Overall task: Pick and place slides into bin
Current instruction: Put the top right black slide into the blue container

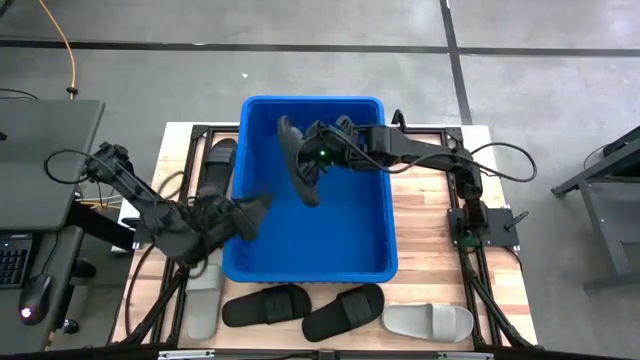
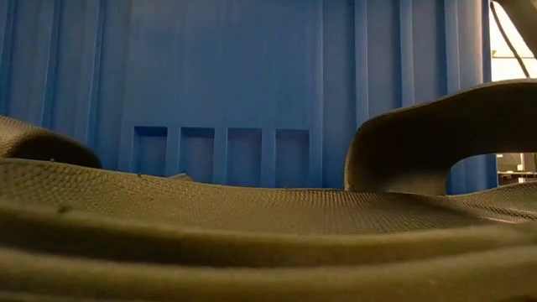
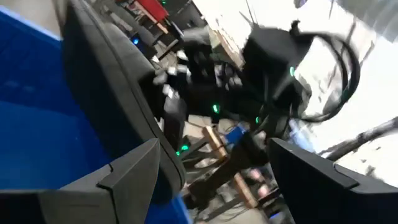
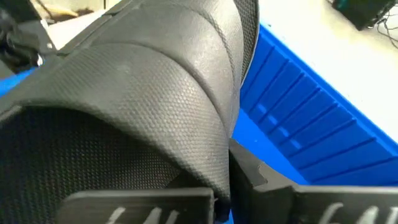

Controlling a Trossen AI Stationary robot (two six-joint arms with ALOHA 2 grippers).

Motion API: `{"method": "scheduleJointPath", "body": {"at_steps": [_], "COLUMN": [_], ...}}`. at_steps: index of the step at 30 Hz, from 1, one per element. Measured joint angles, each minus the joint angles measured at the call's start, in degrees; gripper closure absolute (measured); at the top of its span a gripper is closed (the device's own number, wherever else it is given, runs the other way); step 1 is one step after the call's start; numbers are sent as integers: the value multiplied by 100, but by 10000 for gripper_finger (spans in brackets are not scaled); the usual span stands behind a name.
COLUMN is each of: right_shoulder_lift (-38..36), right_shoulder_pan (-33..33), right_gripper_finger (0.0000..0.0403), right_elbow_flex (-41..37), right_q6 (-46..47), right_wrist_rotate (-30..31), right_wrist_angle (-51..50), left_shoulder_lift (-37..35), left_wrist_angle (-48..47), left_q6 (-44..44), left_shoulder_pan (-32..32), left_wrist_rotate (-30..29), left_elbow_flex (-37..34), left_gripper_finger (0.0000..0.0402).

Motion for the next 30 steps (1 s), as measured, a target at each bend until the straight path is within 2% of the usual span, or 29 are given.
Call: {"method": "scheduleJointPath", "body": {"at_steps": [4,6,9,11,14,19,21,24,30], "right_shoulder_lift": [0,-1,-4,-16,-45,-46,-46,-44,-34], "right_shoulder_pan": [60,41,-91,-241,-464,-722,-787,-833,-995], "right_gripper_finger": [403,403,403,403,403,403,403,403,403], "right_elbow_flex": [0,1,4,4,4,4,4,4,4], "right_q6": [247,134,53,111,103,-175,-230,-351,-411], "right_wrist_rotate": [-252,-146,340,281,50,-28,-126,1,-208], "right_wrist_angle": [246,216,-563,-955,-1222,-1240,-1266,-1128,-1155], "left_shoulder_lift": [399,571,748,772,724,649,607,532,408], "left_wrist_angle": [-77,-84,-349,-673,-1427,-2825,-2851,-2659,-2468], "left_q6": [156,126,135,-151,-1025,-3232,-3343,-3262,-3591], "left_shoulder_pan": [41,113,120,217,660,1781,2023,2172,2190], "left_wrist_rotate": [-117,-95,-181,-121,670,3209,3781,4043,3976], "left_elbow_flex": [291,320,308,307,311,297,308,305,309], "left_gripper_finger": [112,112,112,112,115,132,137,138,106]}}
